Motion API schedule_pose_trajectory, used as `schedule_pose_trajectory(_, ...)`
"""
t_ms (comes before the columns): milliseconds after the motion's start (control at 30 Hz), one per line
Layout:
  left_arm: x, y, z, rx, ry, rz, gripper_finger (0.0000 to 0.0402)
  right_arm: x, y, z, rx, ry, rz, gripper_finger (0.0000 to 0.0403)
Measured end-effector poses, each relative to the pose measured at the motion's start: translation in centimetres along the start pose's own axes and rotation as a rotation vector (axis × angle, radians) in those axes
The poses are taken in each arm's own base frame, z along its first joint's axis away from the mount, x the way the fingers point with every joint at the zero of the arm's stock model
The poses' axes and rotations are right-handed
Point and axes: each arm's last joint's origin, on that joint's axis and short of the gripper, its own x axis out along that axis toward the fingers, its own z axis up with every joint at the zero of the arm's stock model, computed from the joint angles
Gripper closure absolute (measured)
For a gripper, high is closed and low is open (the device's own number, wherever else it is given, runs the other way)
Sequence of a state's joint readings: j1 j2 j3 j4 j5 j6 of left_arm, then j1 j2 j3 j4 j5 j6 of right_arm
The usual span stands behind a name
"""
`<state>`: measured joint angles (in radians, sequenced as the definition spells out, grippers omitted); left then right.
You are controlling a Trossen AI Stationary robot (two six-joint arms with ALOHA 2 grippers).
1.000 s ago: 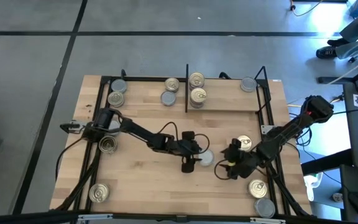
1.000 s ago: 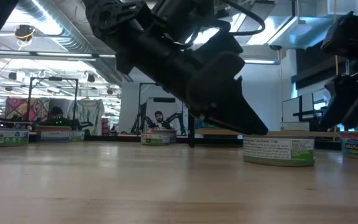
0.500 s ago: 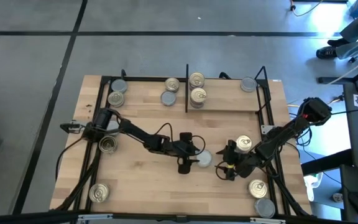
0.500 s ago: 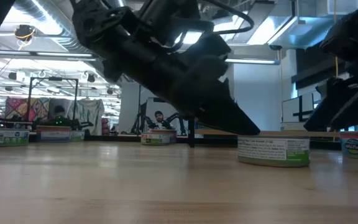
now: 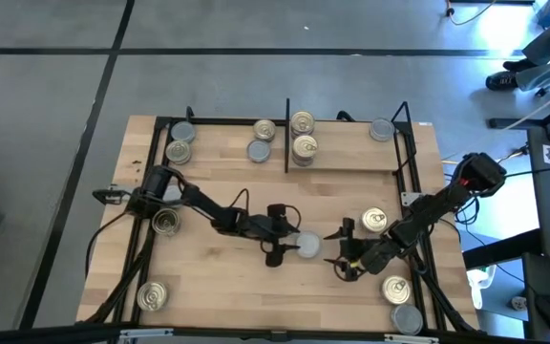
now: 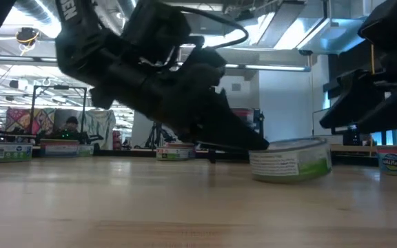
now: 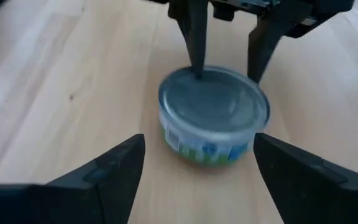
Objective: Stack canned seafood by type on shelf
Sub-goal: Stack the green tuna can on top of the green tuna can
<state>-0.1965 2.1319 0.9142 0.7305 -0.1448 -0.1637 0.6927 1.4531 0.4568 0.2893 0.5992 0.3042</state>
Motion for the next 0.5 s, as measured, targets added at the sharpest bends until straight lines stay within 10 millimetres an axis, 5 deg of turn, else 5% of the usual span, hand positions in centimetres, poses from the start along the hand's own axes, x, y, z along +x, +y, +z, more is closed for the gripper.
schedule_pose_trajectory(500,-0.9,0.5,-1.7,-0.018,-0.005,0.014,0.0164,1.4,-0.1,0.1,-0.248,-0.041,-0.034,0.01)
